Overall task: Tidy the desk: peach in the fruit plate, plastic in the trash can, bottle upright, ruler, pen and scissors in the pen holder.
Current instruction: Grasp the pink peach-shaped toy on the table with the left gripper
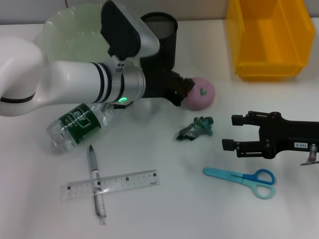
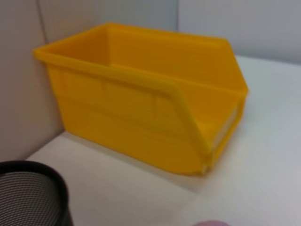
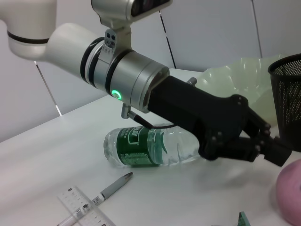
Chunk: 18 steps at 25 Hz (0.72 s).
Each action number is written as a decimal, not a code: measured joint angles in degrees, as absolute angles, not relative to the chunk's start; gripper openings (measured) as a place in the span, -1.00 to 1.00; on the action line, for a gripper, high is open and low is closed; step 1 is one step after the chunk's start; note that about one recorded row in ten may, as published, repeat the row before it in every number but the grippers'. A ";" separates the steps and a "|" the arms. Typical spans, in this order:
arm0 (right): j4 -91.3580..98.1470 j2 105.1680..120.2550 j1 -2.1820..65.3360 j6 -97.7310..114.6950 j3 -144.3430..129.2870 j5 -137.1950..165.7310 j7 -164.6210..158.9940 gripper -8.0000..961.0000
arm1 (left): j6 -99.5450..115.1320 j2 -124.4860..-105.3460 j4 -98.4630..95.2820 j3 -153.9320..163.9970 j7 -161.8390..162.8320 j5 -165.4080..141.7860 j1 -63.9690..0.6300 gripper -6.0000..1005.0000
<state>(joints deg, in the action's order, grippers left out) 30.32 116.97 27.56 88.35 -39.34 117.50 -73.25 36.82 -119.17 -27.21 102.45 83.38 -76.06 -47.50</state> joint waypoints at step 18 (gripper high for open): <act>30.59 116.97 27.82 88.32 -39.37 118.91 -76.24 0.68 | 32.99 -119.17 -27.82 108.39 81.51 -68.80 -46.33 -0.14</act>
<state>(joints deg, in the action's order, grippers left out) 30.59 116.97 27.82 88.32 -39.37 118.91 -76.24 32.99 -119.17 -27.82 108.39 81.51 -68.80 -46.33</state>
